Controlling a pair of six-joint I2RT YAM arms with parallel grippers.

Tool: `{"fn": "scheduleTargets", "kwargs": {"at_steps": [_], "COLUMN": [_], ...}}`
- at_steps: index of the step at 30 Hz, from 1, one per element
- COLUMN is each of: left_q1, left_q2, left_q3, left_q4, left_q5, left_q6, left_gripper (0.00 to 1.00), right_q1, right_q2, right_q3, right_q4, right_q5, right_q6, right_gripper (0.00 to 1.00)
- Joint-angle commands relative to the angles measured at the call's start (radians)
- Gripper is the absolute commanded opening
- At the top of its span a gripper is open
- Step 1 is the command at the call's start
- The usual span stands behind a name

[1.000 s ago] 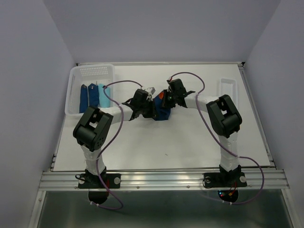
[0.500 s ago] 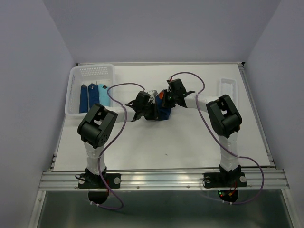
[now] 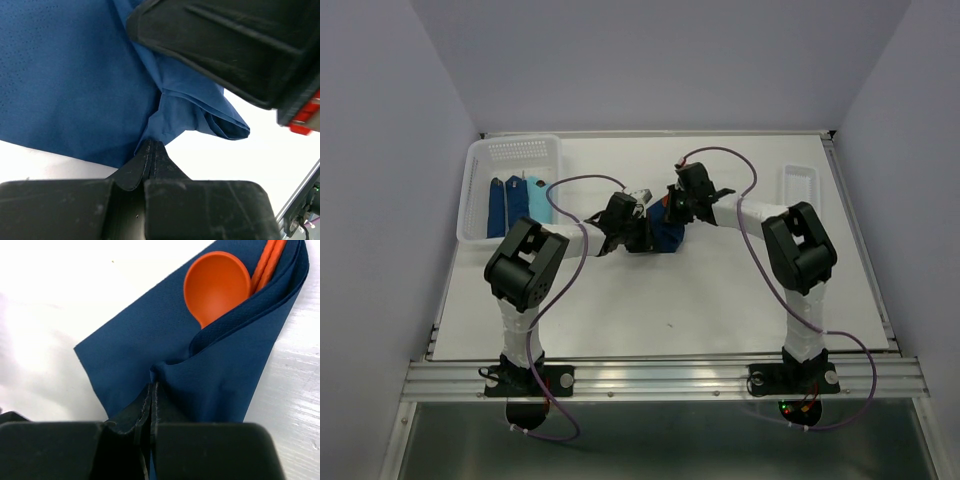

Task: Place the utensils on the paper napkin and roll it up

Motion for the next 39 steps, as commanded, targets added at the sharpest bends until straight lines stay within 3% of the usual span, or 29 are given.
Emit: {"fn": "scheduleTargets", "kwargs": {"at_steps": [1, 39], "left_q1": [-0.002, -0.004], "left_q2": [0.019, 0.002], "left_q3": [-0.009, 0.006], "left_q4": [-0.005, -0.033], "left_q5": [-0.017, 0.001], "left_q6": [0.015, 0.04], "left_gripper": [0.0, 0.0], "right_q1": [0.005, 0.024], "right_q2": [-0.065, 0.123], "right_q3": [0.004, 0.11], "right_q4": [0.003, 0.009], "right_q5": [0.013, -0.035], "right_q6": [-0.019, 0.001], "right_gripper": [0.01, 0.01]}}
